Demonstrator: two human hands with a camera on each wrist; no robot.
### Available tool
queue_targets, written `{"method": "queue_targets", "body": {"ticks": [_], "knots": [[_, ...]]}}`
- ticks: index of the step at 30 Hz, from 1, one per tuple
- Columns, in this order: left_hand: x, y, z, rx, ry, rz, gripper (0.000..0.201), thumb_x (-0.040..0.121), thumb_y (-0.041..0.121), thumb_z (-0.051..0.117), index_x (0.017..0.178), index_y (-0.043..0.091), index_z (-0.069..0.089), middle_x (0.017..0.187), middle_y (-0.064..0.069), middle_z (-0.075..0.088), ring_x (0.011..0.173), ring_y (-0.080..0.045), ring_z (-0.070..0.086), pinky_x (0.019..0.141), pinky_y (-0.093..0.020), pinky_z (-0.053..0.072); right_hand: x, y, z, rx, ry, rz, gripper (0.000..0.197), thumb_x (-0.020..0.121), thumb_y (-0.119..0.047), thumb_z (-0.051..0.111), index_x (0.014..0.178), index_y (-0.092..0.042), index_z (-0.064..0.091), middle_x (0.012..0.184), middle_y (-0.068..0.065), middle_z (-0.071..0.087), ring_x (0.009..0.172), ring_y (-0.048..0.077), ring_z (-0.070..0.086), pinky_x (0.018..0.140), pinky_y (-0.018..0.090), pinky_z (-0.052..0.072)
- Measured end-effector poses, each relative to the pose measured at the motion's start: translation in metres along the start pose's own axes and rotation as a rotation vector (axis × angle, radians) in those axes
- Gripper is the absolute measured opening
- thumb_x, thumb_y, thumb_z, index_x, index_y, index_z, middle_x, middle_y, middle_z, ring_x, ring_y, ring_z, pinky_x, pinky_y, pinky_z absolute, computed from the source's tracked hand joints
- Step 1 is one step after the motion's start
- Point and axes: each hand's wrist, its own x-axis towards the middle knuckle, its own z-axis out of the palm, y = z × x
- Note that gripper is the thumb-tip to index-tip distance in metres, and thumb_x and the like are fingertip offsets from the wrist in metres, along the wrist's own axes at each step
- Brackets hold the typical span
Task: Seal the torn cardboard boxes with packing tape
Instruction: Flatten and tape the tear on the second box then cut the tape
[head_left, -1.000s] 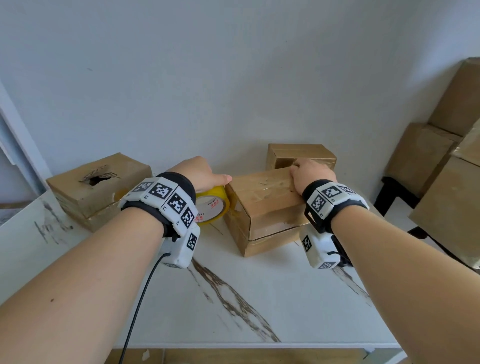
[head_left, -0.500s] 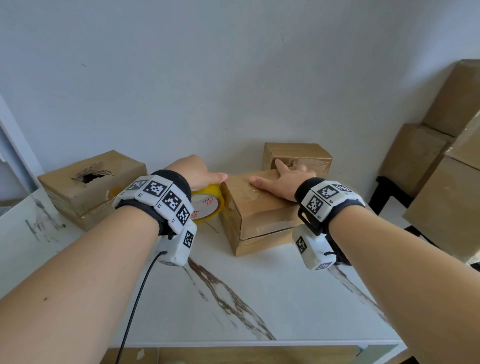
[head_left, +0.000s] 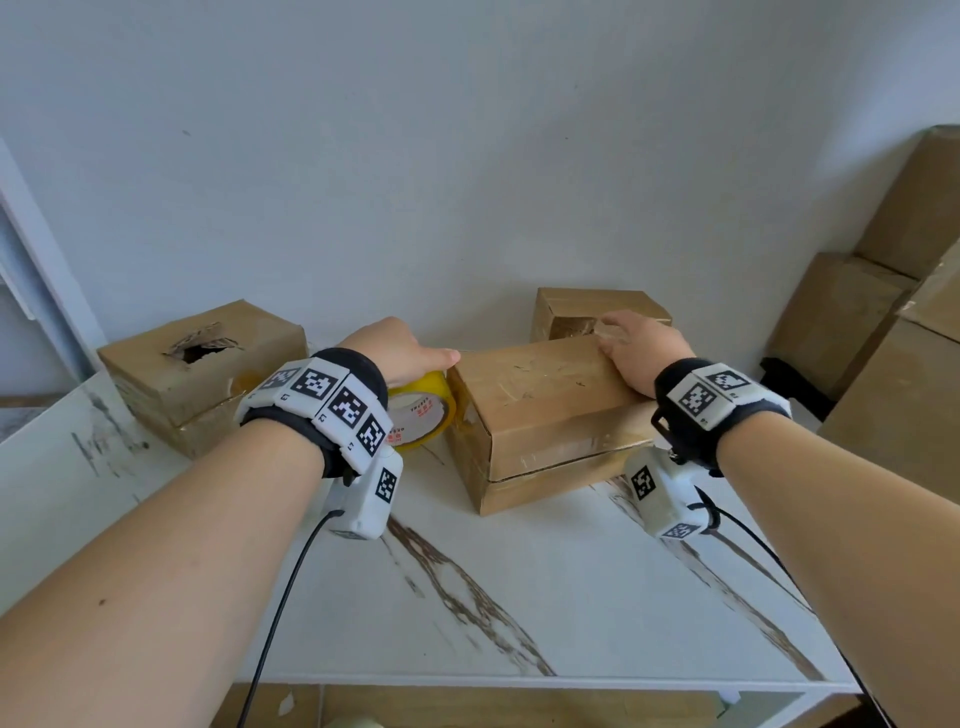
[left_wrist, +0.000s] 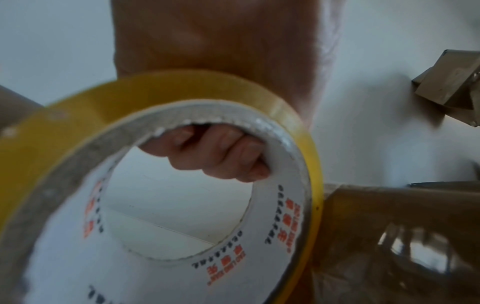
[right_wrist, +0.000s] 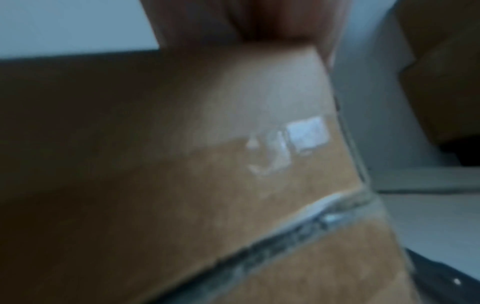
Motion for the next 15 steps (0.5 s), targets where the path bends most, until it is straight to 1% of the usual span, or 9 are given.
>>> {"method": "queue_targets", "body": {"ticks": [2, 4, 5, 7, 8, 10, 11, 13, 15], "knots": [[-0.003, -0.001, 0.001, -0.002, 0.013, -0.028, 0.068, 0.087, 0.059, 0.050, 0.119, 0.000, 0.056, 0.117, -0.018, 0.061, 0.105, -0.031, 0.057, 0.085, -0.033, 0.042, 0.000, 0.004, -0.004, 0.074, 0.007, 0.046, 0.035, 0.100, -0.029, 0.038, 0.124, -0.016, 0.058, 0.127, 0.012, 0.058, 0.114, 0.032, 0.052, 0.090, 0.035, 0.042], [-0.008, 0.001, 0.001, 0.020, 0.028, -0.053, 0.074, 0.089, 0.057, 0.048, 0.135, -0.001, 0.043, 0.136, -0.018, 0.050, 0.120, -0.033, 0.050, 0.092, -0.033, 0.040, -0.002, 0.005, -0.009, 0.101, 0.008, 0.086, 0.035, 0.098, -0.037, 0.038, 0.102, -0.017, 0.066, 0.115, 0.012, 0.061, 0.105, 0.032, 0.056, 0.080, 0.031, 0.042], [-0.009, 0.003, 0.001, 0.030, 0.027, -0.056, 0.074, 0.090, 0.056, 0.047, 0.138, -0.001, 0.040, 0.140, -0.018, 0.047, 0.123, -0.033, 0.048, 0.094, -0.033, 0.039, -0.004, 0.004, -0.013, 0.099, -0.007, 0.111, 0.037, 0.097, -0.043, 0.038, 0.102, -0.020, 0.067, 0.113, 0.011, 0.060, 0.106, 0.033, 0.056, 0.081, 0.032, 0.044], [-0.013, 0.004, -0.001, 0.051, 0.017, -0.060, 0.073, 0.091, 0.054, 0.046, 0.139, -0.001, 0.038, 0.141, -0.018, 0.045, 0.124, -0.032, 0.047, 0.093, -0.032, 0.039, -0.008, 0.003, -0.020, 0.047, -0.066, 0.154, 0.054, 0.091, -0.060, 0.038, 0.120, -0.019, 0.061, 0.121, 0.013, 0.059, 0.107, 0.035, 0.059, 0.091, 0.038, 0.049], [-0.013, 0.004, -0.002, 0.064, 0.012, -0.062, 0.072, 0.092, 0.054, 0.046, 0.139, -0.001, 0.038, 0.141, -0.018, 0.045, 0.123, -0.032, 0.048, 0.092, -0.031, 0.039, -0.010, 0.003, -0.023, 0.016, -0.094, 0.177, 0.066, 0.087, -0.068, 0.037, 0.125, -0.018, 0.057, 0.119, 0.014, 0.061, 0.103, 0.035, 0.062, 0.092, 0.040, 0.050], [-0.014, 0.003, -0.005, 0.080, 0.000, -0.070, 0.071, 0.092, 0.053, 0.047, 0.139, -0.001, 0.039, 0.141, -0.018, 0.045, 0.123, -0.032, 0.048, 0.092, -0.031, 0.039, -0.014, 0.001, -0.026, -0.002, -0.140, 0.220, 0.086, 0.073, -0.082, 0.041, 0.126, -0.014, 0.054, 0.101, 0.015, 0.068, 0.087, 0.031, 0.067, 0.086, 0.040, 0.054], [-0.015, 0.002, -0.006, 0.085, -0.004, -0.074, 0.071, 0.092, 0.052, 0.047, 0.139, -0.001, 0.039, 0.141, -0.019, 0.045, 0.124, -0.032, 0.047, 0.093, -0.031, 0.038, -0.016, -0.002, -0.025, -0.008, -0.157, 0.229, 0.093, 0.068, -0.085, 0.043, 0.126, -0.012, 0.053, 0.100, 0.015, 0.068, 0.085, 0.030, 0.068, 0.084, 0.039, 0.054], [-0.018, 0.001, -0.008, 0.095, -0.008, -0.084, 0.068, 0.092, 0.050, 0.047, 0.138, -0.001, 0.039, 0.140, -0.019, 0.045, 0.122, -0.032, 0.048, 0.091, -0.031, 0.038, -0.017, -0.008, -0.021, -0.028, -0.149, 0.212, 0.092, 0.067, -0.083, 0.047, 0.124, -0.011, 0.053, 0.108, 0.013, 0.065, 0.087, 0.030, 0.066, 0.083, 0.037, 0.054], [-0.022, -0.001, -0.012, 0.100, -0.002, -0.091, 0.063, 0.092, 0.047, 0.048, 0.133, -0.001, 0.044, 0.133, -0.019, 0.050, 0.109, -0.030, 0.051, 0.083, -0.029, 0.036, -0.015, -0.017, -0.017, 0.011, -0.111, 0.158, 0.073, 0.072, -0.069, 0.057, 0.113, -0.009, 0.060, 0.103, 0.010, 0.067, 0.080, 0.029, 0.068, 0.077, 0.037, 0.057]]}}
